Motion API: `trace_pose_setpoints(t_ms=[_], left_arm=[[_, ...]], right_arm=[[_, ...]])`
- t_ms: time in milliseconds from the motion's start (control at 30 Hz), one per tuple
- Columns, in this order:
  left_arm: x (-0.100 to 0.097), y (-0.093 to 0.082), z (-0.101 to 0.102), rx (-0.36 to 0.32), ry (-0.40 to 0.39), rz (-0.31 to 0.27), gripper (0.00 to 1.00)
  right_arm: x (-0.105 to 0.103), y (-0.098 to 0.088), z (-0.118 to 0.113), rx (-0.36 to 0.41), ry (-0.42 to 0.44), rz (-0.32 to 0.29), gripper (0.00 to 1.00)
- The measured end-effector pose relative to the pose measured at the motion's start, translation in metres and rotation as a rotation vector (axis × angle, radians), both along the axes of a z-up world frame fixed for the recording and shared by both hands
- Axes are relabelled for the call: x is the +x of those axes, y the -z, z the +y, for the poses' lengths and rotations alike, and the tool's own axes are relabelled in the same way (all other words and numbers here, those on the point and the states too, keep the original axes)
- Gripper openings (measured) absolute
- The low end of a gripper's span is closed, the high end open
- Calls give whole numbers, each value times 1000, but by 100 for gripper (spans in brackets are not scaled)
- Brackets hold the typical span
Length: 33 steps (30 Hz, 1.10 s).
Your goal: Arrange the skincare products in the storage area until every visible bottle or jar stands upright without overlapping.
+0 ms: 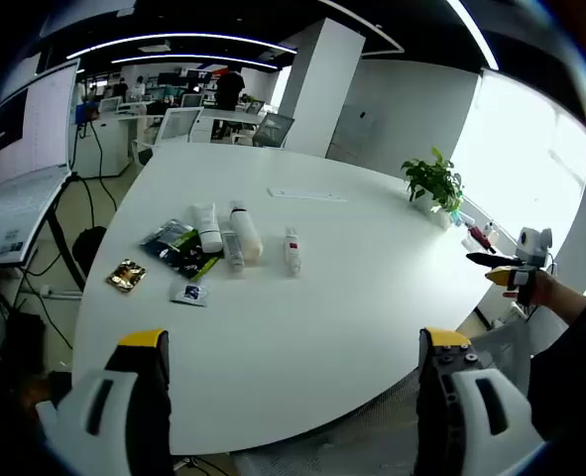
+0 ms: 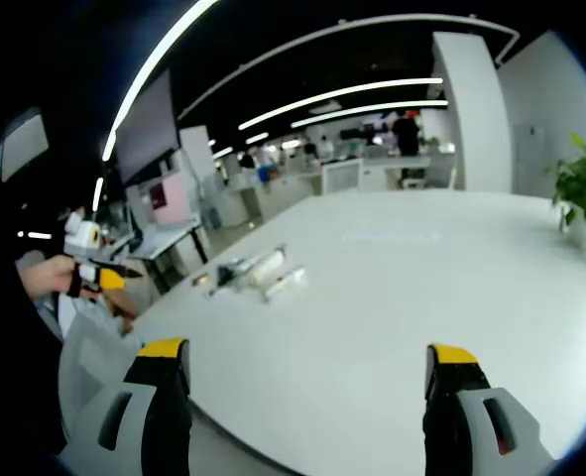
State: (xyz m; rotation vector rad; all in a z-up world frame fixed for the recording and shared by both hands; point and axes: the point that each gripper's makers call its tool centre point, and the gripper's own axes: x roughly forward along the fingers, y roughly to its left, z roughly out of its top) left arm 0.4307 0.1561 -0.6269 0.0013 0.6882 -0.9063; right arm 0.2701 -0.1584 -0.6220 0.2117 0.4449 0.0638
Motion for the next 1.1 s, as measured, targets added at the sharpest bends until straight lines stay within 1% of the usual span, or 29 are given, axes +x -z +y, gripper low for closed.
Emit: trace_pose_setpoints(t_ms=[300,400,567,867,1100], left_arm=[[-3,3,2,2,-1,7,99],[-4,1,2,-16,-5,13,99],[-4,3,3,3,4,11,99],[-4,3,3,-4,-4,12,99],[-5,3,4,5,0,15,99]], right_arm=[[-1,0,2,-1,-1,3,100],[0,1,3,1,-3,4,100],[2,2,5,10,-5,4,100],[4,3,6,11,-13,8,100],[2,4,7,11,-15,11,100]])
